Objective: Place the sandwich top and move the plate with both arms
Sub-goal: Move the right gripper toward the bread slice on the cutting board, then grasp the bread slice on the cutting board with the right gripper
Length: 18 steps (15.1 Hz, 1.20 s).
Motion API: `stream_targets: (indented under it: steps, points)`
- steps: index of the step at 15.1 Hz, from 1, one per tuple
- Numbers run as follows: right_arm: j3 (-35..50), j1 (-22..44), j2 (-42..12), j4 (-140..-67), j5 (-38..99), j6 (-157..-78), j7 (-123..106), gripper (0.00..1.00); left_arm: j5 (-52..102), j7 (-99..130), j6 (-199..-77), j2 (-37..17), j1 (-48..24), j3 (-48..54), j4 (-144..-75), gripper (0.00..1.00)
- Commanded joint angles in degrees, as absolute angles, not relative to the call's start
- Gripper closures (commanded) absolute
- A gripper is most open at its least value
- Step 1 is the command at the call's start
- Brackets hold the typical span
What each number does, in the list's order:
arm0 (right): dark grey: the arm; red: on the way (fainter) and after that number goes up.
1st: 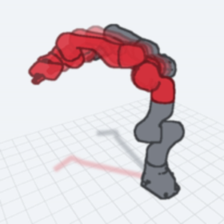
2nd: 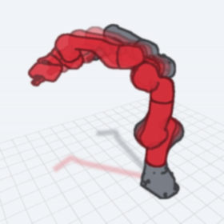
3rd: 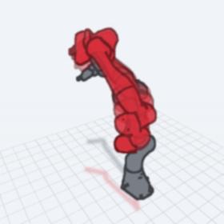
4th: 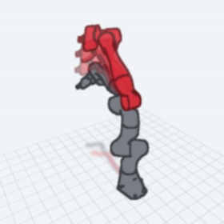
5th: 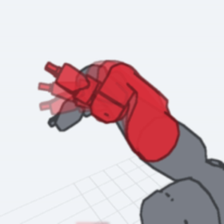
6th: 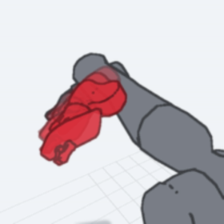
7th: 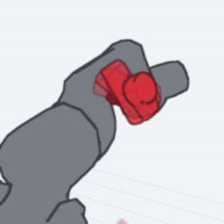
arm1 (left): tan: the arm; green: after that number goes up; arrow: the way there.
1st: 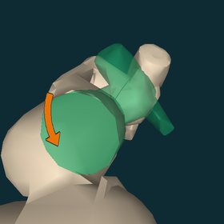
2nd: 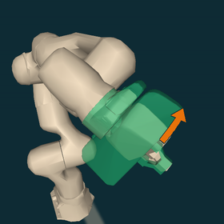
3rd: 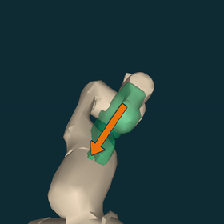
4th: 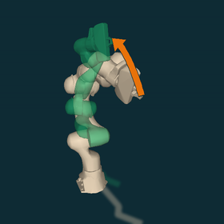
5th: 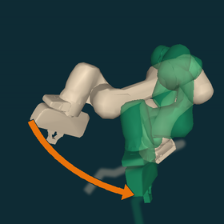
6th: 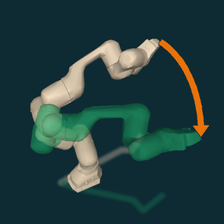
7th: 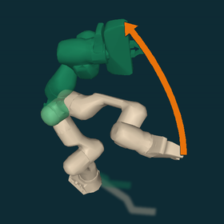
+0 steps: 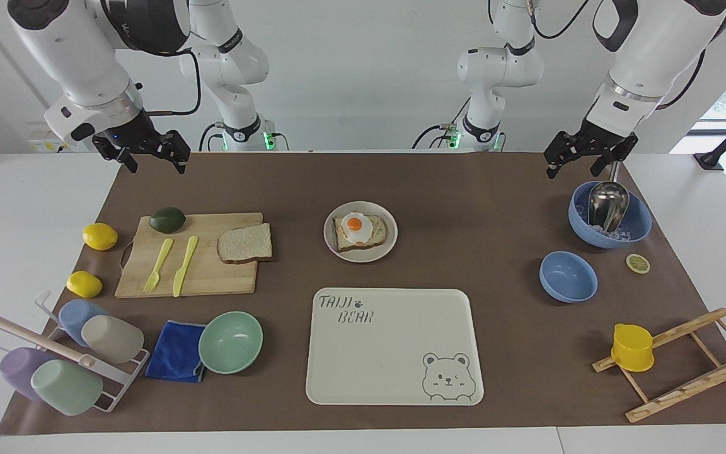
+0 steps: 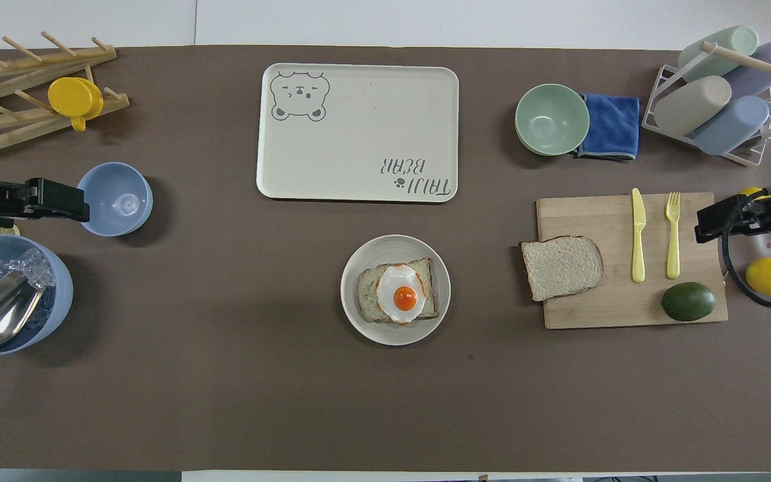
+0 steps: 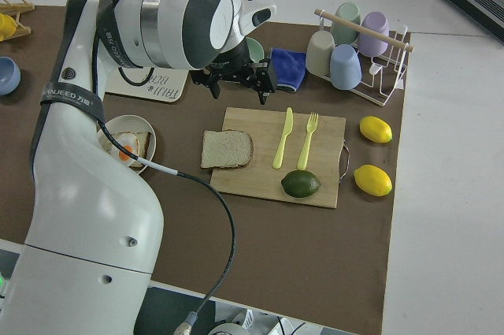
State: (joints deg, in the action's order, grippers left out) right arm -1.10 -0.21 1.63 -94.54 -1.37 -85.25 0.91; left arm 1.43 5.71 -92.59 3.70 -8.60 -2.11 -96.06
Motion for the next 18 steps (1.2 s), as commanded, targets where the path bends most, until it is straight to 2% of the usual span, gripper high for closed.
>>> stream_targets:
  steps: [1,8,18]
  points:
    - [-0.97,-0.7,1.84,-95.01,-0.88,-85.43,1.85,0.0,0.26,6.42,-92.02,4.22,-8.7,-2.11,-96.06,0.0]
    - [1.49,0.7,1.58,-95.19,-2.98,-87.27,1.23,0.0,0.26,6.42,-92.11,4.22,-8.7,-2.11,-96.06,0.0]
    - [2.46,12.73,-5.35,-95.19,-14.15,-87.63,14.74,0.0,0.26,6.42,-92.11,4.22,-8.7,-2.11,-96.06,0.0]
